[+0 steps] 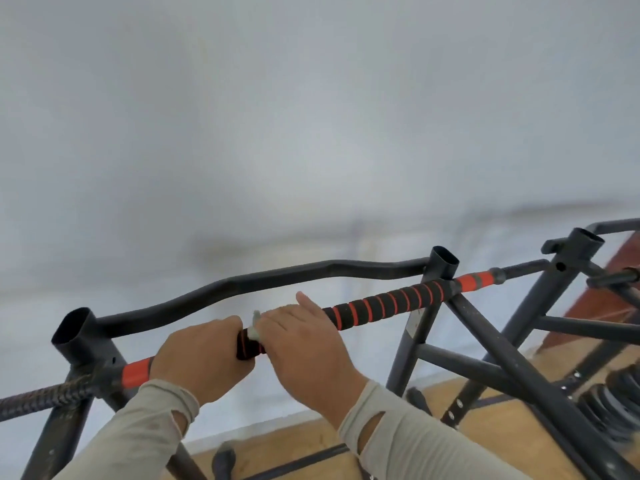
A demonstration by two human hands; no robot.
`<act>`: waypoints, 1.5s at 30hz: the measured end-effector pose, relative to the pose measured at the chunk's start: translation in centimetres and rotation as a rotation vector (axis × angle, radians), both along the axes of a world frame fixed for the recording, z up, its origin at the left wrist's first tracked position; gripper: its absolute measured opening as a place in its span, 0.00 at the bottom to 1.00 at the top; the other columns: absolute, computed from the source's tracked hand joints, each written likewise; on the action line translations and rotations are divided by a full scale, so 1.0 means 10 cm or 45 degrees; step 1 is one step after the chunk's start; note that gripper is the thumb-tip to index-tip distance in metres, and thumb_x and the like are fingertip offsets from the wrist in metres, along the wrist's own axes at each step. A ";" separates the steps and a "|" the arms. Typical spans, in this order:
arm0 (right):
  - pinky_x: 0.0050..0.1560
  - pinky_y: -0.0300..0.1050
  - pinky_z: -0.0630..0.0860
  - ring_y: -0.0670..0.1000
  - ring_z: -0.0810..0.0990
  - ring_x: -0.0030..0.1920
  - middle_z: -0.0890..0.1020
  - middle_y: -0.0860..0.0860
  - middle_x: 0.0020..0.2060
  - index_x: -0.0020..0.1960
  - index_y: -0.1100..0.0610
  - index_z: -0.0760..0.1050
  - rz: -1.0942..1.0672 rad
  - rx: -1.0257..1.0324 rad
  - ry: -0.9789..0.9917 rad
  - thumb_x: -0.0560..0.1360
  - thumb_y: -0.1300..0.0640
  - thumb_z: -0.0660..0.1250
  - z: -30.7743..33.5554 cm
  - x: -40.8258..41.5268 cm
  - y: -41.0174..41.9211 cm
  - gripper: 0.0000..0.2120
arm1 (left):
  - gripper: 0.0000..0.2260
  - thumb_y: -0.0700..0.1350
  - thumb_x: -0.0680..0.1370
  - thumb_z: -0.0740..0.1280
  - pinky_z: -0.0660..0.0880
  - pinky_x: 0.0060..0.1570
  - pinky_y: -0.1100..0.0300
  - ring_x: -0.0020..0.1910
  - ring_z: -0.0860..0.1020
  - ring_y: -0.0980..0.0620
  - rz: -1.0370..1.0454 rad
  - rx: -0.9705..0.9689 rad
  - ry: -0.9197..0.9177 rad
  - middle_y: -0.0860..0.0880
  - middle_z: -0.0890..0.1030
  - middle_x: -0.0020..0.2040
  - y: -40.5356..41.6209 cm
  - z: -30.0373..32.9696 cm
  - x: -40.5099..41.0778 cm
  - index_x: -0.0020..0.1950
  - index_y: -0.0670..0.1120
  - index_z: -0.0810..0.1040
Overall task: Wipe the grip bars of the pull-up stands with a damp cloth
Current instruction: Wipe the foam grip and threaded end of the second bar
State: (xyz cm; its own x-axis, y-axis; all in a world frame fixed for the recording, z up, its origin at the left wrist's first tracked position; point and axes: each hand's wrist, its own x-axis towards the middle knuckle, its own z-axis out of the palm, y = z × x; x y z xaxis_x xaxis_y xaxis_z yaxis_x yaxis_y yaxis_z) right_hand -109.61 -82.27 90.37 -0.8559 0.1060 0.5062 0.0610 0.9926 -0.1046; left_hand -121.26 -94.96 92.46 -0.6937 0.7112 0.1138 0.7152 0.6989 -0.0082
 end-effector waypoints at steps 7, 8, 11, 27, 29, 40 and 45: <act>0.48 0.46 0.80 0.47 0.74 0.39 0.73 0.41 0.34 0.46 0.45 0.72 -0.589 0.253 -0.477 0.71 0.66 0.62 0.41 0.76 1.35 0.16 | 0.11 0.62 0.75 0.63 0.78 0.39 0.63 0.31 0.77 0.59 -0.027 0.009 -0.032 0.55 0.78 0.33 -0.02 -0.01 -0.03 0.42 0.56 0.69; 0.46 0.46 0.81 0.47 0.76 0.41 0.74 0.41 0.34 0.45 0.45 0.72 -0.676 0.230 -0.513 0.71 0.66 0.64 0.47 0.88 1.49 0.15 | 0.11 0.62 0.75 0.63 0.78 0.39 0.63 0.31 0.77 0.59 -0.028 0.013 -0.044 0.55 0.78 0.33 -0.02 -0.01 -0.03 0.42 0.56 0.69; 0.49 0.43 0.79 0.48 0.79 0.48 0.80 0.42 0.41 0.50 0.45 0.75 -0.766 0.152 -0.447 0.73 0.63 0.68 0.51 1.02 1.60 0.14 | 0.12 0.63 0.75 0.63 0.78 0.40 0.63 0.32 0.78 0.59 -0.025 0.007 -0.082 0.56 0.78 0.34 -0.02 -0.01 -0.03 0.42 0.56 0.70; 0.77 0.59 0.66 0.46 0.78 0.48 0.77 0.38 0.41 0.47 0.46 0.75 -0.744 -0.277 0.062 0.84 0.52 0.60 0.12 0.92 1.47 0.09 | 0.13 0.63 0.78 0.61 0.72 0.38 0.63 0.34 0.76 0.57 -0.238 0.017 0.074 0.55 0.76 0.37 0.72 -0.02 0.34 0.49 0.56 0.67; 0.78 0.59 0.64 0.50 0.82 0.52 0.84 0.44 0.45 0.48 0.49 0.79 -0.764 -0.227 0.024 0.84 0.52 0.59 0.18 0.81 1.29 0.11 | 0.12 0.63 0.78 0.61 0.72 0.37 0.63 0.32 0.75 0.57 -0.240 0.020 0.068 0.55 0.75 0.36 0.73 -0.02 0.34 0.48 0.56 0.66; 0.69 0.48 0.70 0.48 0.76 0.44 0.81 0.43 0.41 0.59 0.47 0.77 -0.191 0.147 -0.149 0.76 0.63 0.65 0.24 0.63 1.11 0.16 | 0.13 0.64 0.77 0.61 0.73 0.35 0.64 0.29 0.73 0.58 -0.228 0.015 0.085 0.56 0.75 0.34 0.75 -0.01 0.37 0.46 0.56 0.66; 0.52 0.48 0.79 0.51 0.78 0.47 0.80 0.44 0.42 0.59 0.46 0.77 -0.651 0.213 -0.408 0.74 0.65 0.68 0.43 1.21 1.94 0.19 | 0.13 0.65 0.76 0.62 0.79 0.41 0.63 0.32 0.76 0.58 -0.225 0.023 0.068 0.56 0.76 0.35 0.75 -0.02 0.34 0.49 0.57 0.68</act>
State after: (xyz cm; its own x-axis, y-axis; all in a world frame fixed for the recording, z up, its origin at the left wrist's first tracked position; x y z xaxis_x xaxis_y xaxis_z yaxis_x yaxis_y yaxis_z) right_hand -97.56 -62.90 94.65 -0.8301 0.4836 0.2778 0.5350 0.8311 0.1519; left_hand -117.82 -87.46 92.31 -0.5506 0.8191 0.1607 0.8259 0.5626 -0.0378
